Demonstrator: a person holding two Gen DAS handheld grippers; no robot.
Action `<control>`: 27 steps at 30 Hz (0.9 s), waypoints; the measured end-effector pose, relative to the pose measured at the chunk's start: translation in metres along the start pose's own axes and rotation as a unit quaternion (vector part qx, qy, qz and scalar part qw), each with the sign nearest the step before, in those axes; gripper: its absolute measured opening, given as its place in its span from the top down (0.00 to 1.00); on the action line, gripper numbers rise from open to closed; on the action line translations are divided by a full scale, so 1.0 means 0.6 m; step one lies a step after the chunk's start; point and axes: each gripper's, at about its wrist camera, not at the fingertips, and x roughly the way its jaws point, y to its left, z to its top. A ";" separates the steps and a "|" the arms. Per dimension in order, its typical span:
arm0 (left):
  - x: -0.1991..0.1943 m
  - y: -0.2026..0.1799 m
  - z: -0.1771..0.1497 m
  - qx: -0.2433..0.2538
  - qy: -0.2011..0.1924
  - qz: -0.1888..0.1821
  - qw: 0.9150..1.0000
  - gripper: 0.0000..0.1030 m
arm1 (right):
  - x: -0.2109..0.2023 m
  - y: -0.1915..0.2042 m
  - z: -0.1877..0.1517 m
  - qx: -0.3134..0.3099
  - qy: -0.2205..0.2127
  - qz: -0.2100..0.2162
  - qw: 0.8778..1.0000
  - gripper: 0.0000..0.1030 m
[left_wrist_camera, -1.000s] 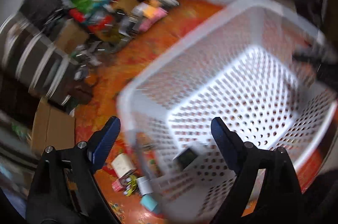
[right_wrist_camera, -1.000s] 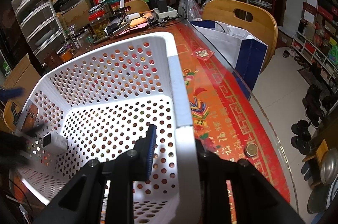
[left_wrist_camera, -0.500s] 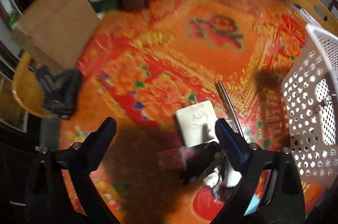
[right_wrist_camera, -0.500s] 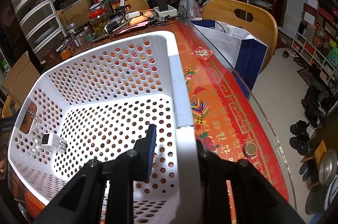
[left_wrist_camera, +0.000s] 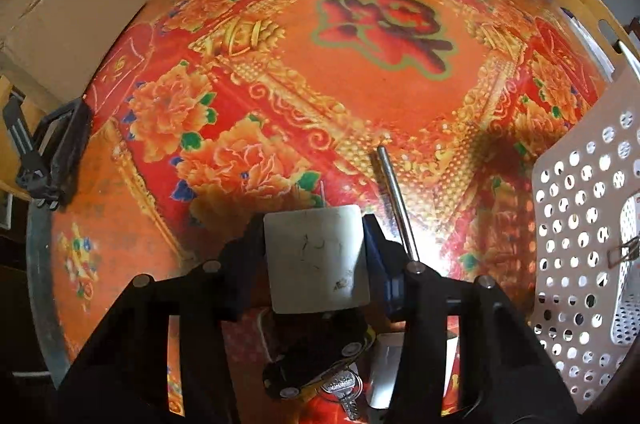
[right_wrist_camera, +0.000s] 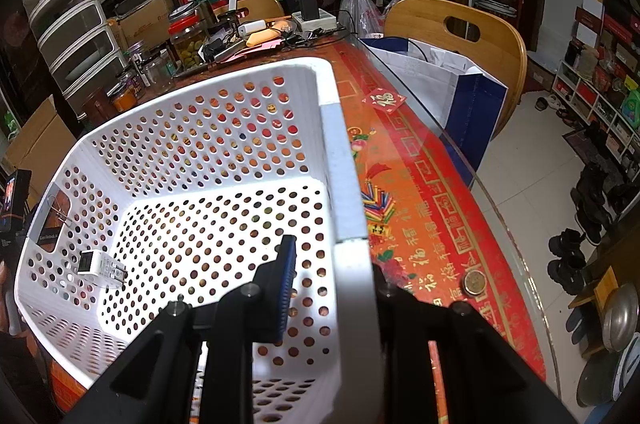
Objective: Organize rigid objects
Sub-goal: 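Grasp the second white square charger with the left tool, then carry the white charger into the basket and release it from the left tool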
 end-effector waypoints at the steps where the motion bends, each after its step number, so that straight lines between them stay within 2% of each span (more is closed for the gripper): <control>1: -0.001 -0.002 -0.001 0.000 -0.003 0.003 1.000 0.57 | 0.000 0.000 -0.001 0.000 0.000 0.000 1.000 0.79; 4: -0.008 -0.004 -0.006 -0.002 -0.014 0.014 1.000 0.57 | 0.000 0.002 -0.002 -0.001 0.000 0.000 1.000 0.79; 9: -0.053 0.005 -0.009 -0.014 -0.071 0.029 0.997 0.57 | -0.001 0.001 -0.003 0.002 -0.002 0.001 1.000 0.79; 12: -0.109 0.008 -0.013 -0.023 -0.133 0.046 0.990 0.57 | -0.002 0.001 -0.003 0.002 -0.004 0.000 1.000 0.79; 13: -0.137 0.008 -0.016 -0.028 -0.161 0.053 0.985 0.57 | -0.002 0.001 -0.003 0.002 -0.004 0.000 1.000 0.79; 16: -0.205 0.003 -0.017 -0.028 -0.211 0.057 0.975 0.57 | -0.002 0.001 -0.003 0.001 -0.004 0.000 1.000 0.79; 19: -0.268 -0.029 -0.013 0.002 -0.235 0.052 0.971 0.57 | -0.002 0.000 -0.001 0.000 -0.005 -0.001 1.000 0.79; 23: -0.339 -0.110 -0.026 0.055 -0.263 0.041 0.962 0.57 | -0.002 0.000 -0.001 -0.003 -0.006 -0.001 1.000 0.79; 27: -0.355 -0.210 -0.041 0.122 -0.252 0.026 0.960 0.57 | -0.003 0.000 -0.003 -0.002 -0.006 -0.001 1.000 0.79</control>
